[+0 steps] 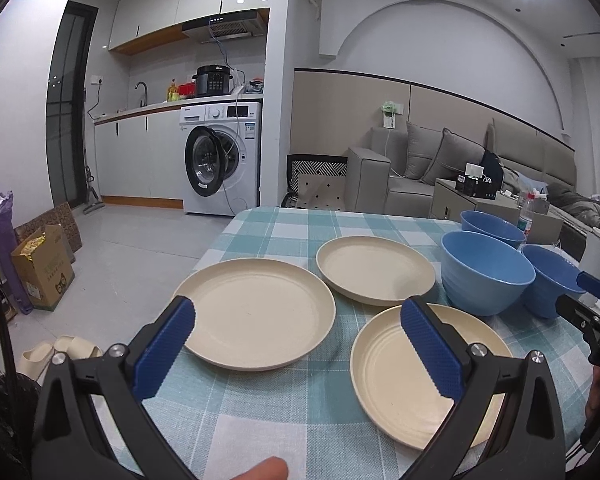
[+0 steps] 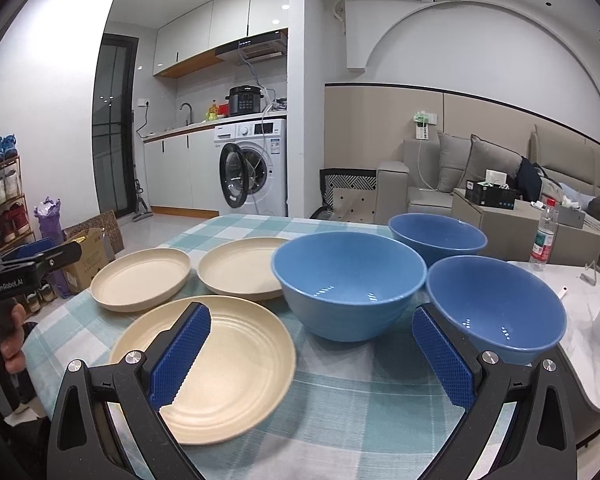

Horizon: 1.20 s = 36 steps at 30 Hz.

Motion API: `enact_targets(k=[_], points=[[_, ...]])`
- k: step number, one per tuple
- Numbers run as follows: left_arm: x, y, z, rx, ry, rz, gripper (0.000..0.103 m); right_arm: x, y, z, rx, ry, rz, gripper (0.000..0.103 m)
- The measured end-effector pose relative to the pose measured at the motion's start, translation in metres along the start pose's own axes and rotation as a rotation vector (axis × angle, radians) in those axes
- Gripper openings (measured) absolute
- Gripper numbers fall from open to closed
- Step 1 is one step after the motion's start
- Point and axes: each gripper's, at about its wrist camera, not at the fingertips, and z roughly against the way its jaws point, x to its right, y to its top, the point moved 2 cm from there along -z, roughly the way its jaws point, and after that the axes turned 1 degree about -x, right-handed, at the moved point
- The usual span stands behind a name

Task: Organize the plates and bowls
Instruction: 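Move both grippers forward toward the rim of the nearest cream plate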

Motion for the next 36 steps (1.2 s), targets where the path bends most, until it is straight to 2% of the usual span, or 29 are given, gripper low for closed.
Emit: enact_targets(k=[5, 9, 15, 22, 27, 36], points=[[-0.004, 0.004, 0.004, 0.019, 0.032, -0.026, 0.103, -0.026, 0.007, -0.004, -0.023, 0.038, 0.037, 0.103], [-0.015, 0.007, 0.008, 0.044, 0.039, 0.005, 0.103, -0.041, 0.014, -0.009, -0.049, 0.078, 0.025, 0.103], [-0.029, 0.005, -0.001, 0.019, 0.144, 0.021, 0.103, -0.062, 0.02, -0.018, -0.068, 0.112, 0.043, 0.103], [-0.033, 0.001, -0.01, -0.002, 0.118, 0.029, 0.103, -0.09, 0.026, -0.032, -0.093, 0.141, 0.076, 0.103], [-0.04, 0.002, -0.008, 0.018, 0.117, 0.023, 0.103, -0.101, 0.03, -0.044, -0.12, 0.161, 0.075, 0.103], [-0.065, 0.022, -0.017, -0.018, 0.124, 0.04, 0.103, -0.116, 0.036, -0.071, -0.167, 0.197, 0.056, 0.103]])
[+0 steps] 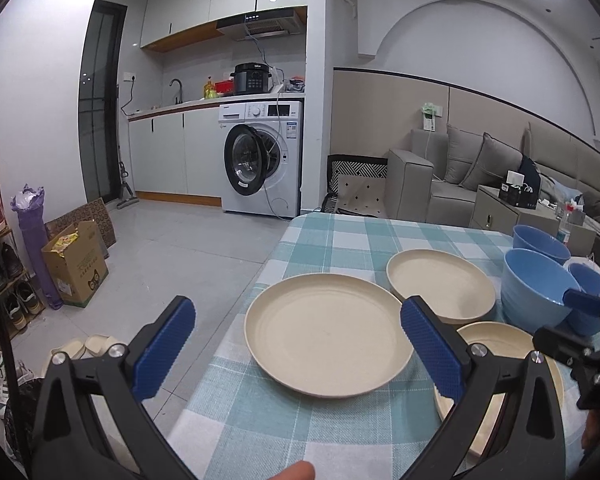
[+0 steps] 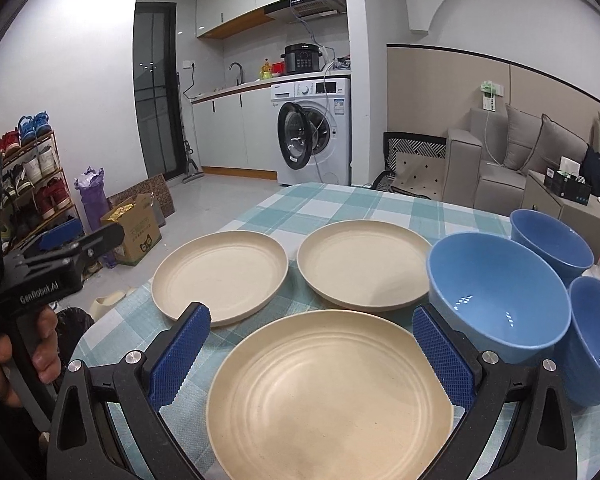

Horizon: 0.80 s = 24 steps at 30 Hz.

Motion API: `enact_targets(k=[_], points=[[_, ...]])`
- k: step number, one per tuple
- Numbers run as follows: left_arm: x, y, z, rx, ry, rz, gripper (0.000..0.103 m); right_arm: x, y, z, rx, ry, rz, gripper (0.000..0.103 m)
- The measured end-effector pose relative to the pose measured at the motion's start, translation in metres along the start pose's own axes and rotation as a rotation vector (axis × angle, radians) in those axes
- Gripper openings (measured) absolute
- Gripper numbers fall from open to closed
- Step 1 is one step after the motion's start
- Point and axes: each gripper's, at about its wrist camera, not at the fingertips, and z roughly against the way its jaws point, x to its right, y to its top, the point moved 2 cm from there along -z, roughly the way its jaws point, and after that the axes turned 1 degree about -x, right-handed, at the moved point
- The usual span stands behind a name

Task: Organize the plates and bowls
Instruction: 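Move both grippers forward toward the rim of the nearest cream plate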

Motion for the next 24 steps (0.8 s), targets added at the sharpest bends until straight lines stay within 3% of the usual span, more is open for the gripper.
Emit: enact_targets(k=[12, 24], points=[[-0.015, 0.013, -0.022, -0.045, 0.034, -0.018, 0.103, -0.014, 0.013, -0.026, -0.017, 0.052, -0.026, 0.103], [-0.024, 0.025, -0.047, -0.09, 0.018, -0.049, 0.103, -0.033, 0.024, -0.063, -0.104, 0.057, -0.02, 0.103]])
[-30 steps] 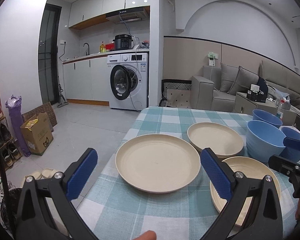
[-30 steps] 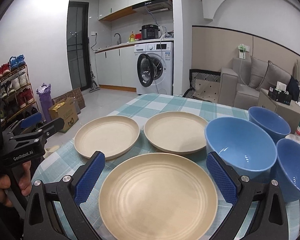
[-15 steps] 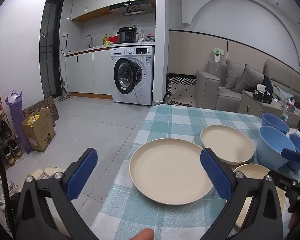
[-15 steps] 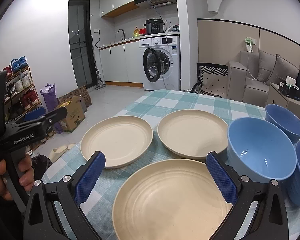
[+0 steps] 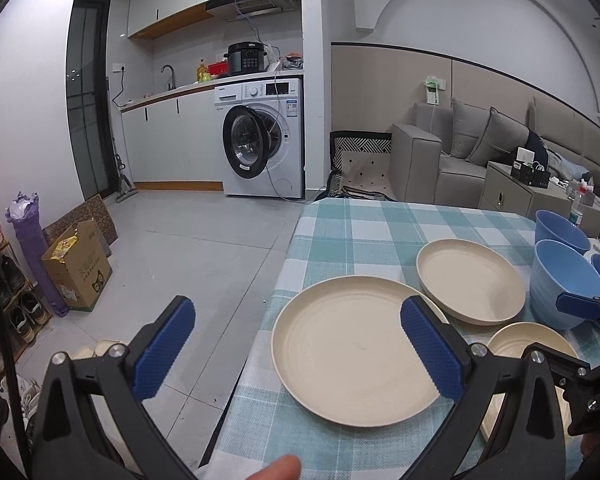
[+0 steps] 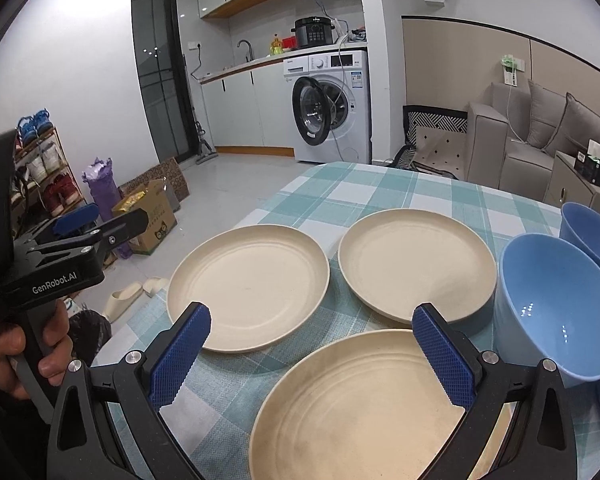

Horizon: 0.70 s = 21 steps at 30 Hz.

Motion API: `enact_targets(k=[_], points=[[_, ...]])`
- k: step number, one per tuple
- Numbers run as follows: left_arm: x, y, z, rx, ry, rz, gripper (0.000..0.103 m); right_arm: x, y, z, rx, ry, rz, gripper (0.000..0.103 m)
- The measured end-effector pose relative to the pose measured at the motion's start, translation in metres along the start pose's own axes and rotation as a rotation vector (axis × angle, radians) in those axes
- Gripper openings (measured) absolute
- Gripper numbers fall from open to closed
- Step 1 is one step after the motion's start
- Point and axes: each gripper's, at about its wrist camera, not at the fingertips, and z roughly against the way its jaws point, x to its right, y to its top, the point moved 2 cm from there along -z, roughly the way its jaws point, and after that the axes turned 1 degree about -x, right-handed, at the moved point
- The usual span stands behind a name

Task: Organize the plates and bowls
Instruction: 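Move both grippers forward toward the rim of the nearest cream plate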

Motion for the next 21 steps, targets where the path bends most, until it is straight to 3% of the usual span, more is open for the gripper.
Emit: enact_targets(k=[6, 16, 21], points=[[-0.015, -0.009, -0.018, -0.062, -0.014, 0.038, 0.103, -0.009, 0.006, -0.017, -0.029, -0.013, -0.006, 0.103], [-0.027, -0.022, -0.037, -0.097, 0.016, 0.043, 0.103, -0.019, 0.008, -0.047, -0.112, -0.007, -0.002, 0.102], [-0.033, -0.028, -0.045, -0.121, 0.0, 0.068, 0.103, -0.02, 0.011, -0.063, -0.15, 0.006, -0.013, 0.095]])
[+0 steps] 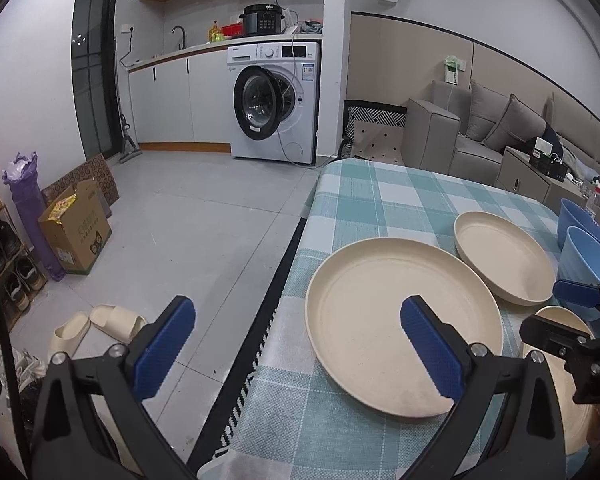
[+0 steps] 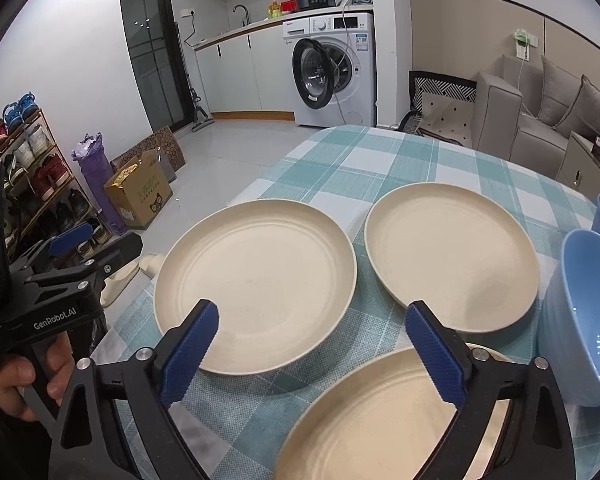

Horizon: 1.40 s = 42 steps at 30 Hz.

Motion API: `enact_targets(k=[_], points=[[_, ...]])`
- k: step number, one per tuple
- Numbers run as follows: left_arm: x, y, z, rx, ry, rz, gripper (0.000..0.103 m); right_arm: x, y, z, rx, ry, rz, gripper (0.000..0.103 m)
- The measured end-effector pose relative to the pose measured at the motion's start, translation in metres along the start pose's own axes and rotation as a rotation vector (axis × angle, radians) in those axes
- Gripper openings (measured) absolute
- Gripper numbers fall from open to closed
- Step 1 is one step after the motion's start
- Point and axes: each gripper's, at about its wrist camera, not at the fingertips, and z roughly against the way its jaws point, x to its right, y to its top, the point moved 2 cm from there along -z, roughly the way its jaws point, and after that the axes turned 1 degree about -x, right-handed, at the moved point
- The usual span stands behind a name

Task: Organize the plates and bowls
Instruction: 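Move both grippers forward toward the rim of the nearest cream plate, then close the left gripper on the cream plate rim while the right gripper closes on it too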

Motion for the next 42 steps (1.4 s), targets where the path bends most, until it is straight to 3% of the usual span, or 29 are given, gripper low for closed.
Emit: enact_targets(k=[5, 11, 15, 29, 38, 42], points=[[-0.001, -0.005, -0.008, -0.024, -0.004, -0.001, 0.103, 0.001, 0.004, -0.016, -0.039, 0.0, -0.009, 0.082], [-0.008, -0.009, -0.017, -0.049, -0.017, 0.02, 0.101, 0.006, 0.005, -0.034, -0.08, 0.003, -0.021, 0.08], [-0.009, -0.013, -0.023, -0.074, -0.024, 0.027, 0.094, 0.01, 0.004, -0.044, -0.11, 0.012, -0.035, 0.076], [-0.012, -0.025, -0.043, -0.159, -0.038, 0.082, 0.082, 0.013, 0.007, -0.063, -0.163, 0.024, -0.059, 0.065], [-0.013, -0.031, -0.05, -0.205, -0.058, 0.09, 0.064, 0.01, 0.002, -0.072, -0.187, 0.024, -0.053, 0.052], [-0.009, -0.033, -0.051, -0.213, -0.068, 0.075, 0.051, 0.009, 0.0, -0.072, -0.186, 0.019, -0.041, 0.046]])
